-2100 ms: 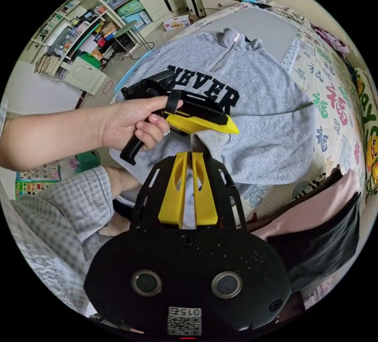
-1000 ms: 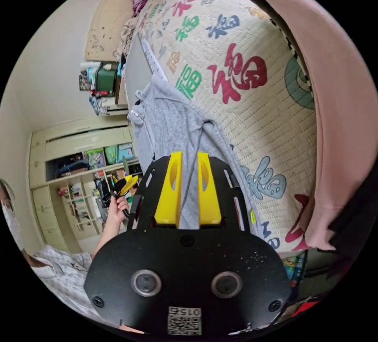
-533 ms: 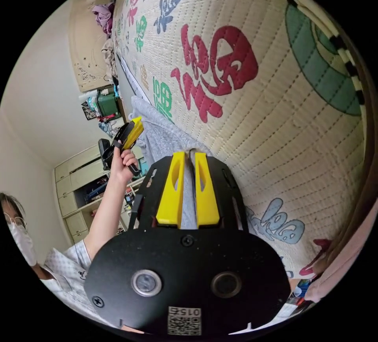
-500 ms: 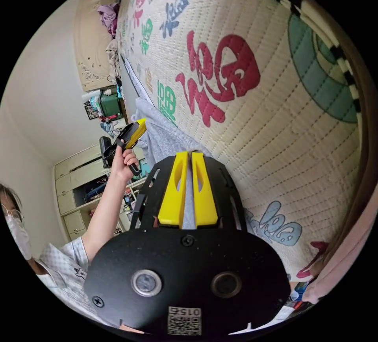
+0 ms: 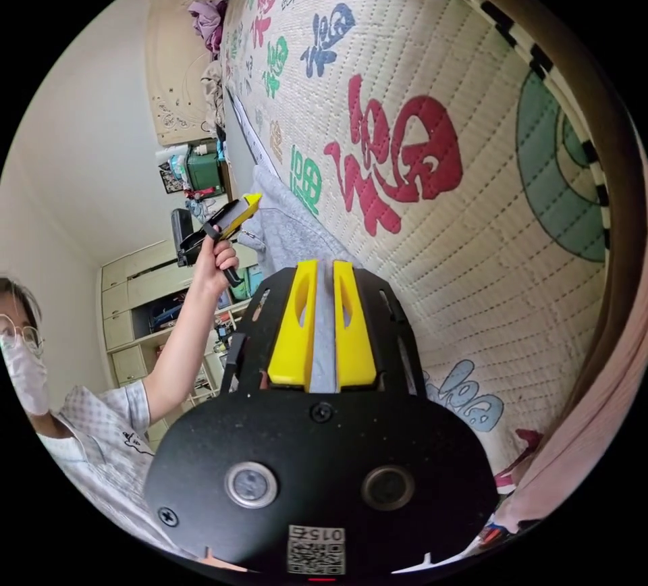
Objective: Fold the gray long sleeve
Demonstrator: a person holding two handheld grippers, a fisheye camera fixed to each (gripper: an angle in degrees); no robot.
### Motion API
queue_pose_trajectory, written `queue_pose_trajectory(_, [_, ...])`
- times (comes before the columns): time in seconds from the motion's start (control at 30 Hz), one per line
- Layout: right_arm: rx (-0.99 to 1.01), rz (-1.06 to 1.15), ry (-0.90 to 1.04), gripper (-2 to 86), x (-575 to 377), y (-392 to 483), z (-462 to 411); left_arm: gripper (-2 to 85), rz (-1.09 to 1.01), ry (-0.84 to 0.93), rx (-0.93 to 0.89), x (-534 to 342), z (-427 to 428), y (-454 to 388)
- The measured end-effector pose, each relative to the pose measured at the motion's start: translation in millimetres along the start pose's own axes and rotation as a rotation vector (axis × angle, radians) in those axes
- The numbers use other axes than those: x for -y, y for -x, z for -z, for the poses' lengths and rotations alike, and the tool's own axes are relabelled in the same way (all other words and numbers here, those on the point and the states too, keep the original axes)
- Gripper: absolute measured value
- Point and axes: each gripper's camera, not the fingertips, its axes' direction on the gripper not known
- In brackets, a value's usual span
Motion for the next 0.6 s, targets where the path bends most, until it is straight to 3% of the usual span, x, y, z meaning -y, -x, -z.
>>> queue_pose_trajectory(0.33, [-0.172,-0.019,-0.103,0.5,13.1,-38.0,7.9,3.5,-0.06,-0.045,0.055,29.1,-13.6,4.2])
queue_pose_trajectory(0.47, [-0.21,0.003,-0.134,2.7,-0.1,-51.2,9.6,5.6,-0.005,-0.224,-0.11,-44.2,39.2,44.5])
queue_pose_trajectory(0.6, [-0.342,0.191,-0.018,4.5,-33.8,-40.0,-4.4,6.5,0.074,-0.194,-0.022,-159.8,74.9,98.5])
